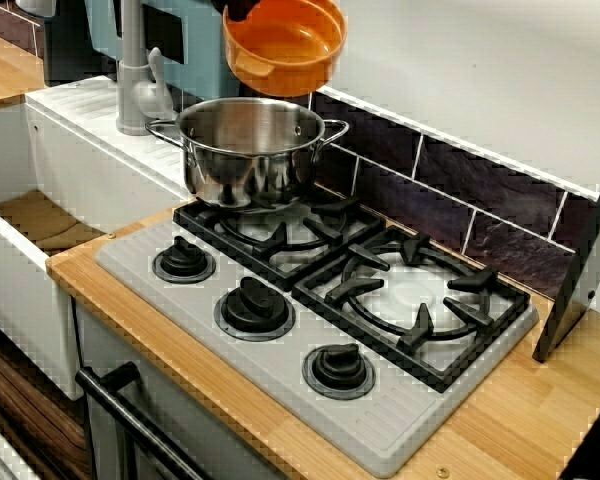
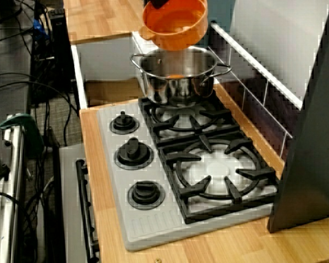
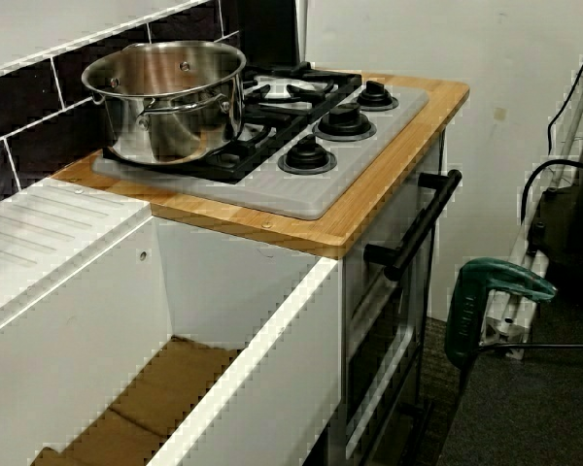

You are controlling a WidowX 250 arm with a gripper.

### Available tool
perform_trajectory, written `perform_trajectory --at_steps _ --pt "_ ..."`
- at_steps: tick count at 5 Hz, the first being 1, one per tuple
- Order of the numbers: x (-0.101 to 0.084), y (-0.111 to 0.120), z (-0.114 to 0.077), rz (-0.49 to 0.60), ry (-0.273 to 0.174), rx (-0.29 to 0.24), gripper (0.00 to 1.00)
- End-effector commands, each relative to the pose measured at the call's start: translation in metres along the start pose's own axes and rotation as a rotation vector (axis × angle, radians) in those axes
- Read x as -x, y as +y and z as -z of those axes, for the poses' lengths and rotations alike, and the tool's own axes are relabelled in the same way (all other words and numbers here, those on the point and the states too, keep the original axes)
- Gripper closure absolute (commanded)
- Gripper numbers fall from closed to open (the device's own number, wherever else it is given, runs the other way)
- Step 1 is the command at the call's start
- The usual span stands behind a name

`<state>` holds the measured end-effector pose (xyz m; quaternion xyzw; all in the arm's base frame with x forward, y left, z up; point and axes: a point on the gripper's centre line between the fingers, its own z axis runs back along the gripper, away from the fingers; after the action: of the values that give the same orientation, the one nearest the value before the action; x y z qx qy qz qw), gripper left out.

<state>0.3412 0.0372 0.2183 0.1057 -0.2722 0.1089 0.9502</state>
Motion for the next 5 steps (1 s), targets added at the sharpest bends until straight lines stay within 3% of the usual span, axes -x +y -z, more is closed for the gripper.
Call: perform_trajectory --at_steps 1,2,4,5 --pt "0.0003 0.0031 -0.0081 -0.020 -0.117 -0.105 1.00" --pt "-0.0011 0.0029 -0.0083 -0.024 -0.146 -0.133 1.00" --pt "-0.0043 0.0026 -0.0071 -0.019 -0.134 -0.130 1.00" --pt "-0.0051 0.0020 -0.0052 0.023 0.006 0.012 1.00"
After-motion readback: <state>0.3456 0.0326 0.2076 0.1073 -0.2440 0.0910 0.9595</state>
